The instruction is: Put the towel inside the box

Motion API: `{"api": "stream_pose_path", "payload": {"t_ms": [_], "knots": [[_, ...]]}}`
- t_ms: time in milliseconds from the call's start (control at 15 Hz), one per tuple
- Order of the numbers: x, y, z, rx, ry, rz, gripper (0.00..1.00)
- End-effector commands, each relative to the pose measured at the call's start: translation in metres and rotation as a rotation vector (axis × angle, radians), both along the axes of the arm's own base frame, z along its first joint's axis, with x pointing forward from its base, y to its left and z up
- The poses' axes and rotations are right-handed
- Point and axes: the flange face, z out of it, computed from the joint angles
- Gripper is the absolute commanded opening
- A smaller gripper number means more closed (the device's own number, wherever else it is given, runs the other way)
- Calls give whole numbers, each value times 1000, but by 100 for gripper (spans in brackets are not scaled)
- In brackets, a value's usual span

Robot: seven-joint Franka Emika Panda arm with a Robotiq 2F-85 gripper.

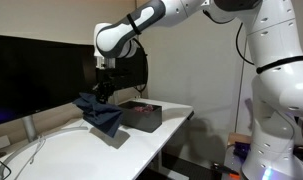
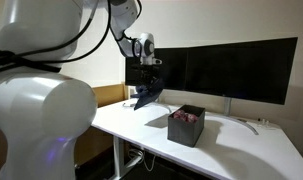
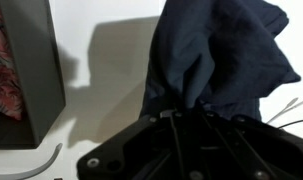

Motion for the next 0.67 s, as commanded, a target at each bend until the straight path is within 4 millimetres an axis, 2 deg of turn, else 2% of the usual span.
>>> {"api": "stream_pose_path", "payload": {"t_ms": [0, 267, 600], "knots": [[-30, -27, 8, 9, -29, -23, 3], [-36, -56, 13, 6, -36, -48, 3], [-28, -107, 18, 5, -51, -99, 3]]}}
